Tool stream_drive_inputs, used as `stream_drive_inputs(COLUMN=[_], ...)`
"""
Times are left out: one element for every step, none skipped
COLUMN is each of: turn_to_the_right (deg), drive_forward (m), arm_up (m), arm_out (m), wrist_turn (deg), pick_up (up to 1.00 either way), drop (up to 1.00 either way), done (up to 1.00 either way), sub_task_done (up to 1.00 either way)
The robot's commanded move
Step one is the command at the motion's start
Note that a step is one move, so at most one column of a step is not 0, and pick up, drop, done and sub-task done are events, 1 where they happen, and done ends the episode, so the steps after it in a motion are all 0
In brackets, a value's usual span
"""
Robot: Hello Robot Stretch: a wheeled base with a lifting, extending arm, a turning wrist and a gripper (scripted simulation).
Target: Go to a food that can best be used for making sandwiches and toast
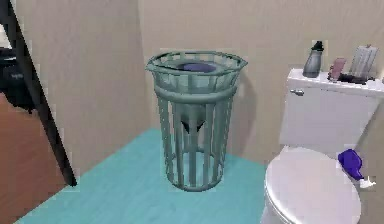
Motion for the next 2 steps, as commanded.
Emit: stream_drive_inputs(turn_to_the_right=[-45.0, -3.0], drive_forward=[0.0, 0.0], arm_up=[0.0, 0.0], arm_out=[0.0, 0.0], wrist_turn=[0.0, 0.0], pick_up=[0.0, 0.0], drop=[0.0, 0.0], done=[0.0, 0.0], sub_task_done=[0.0, 0.0])
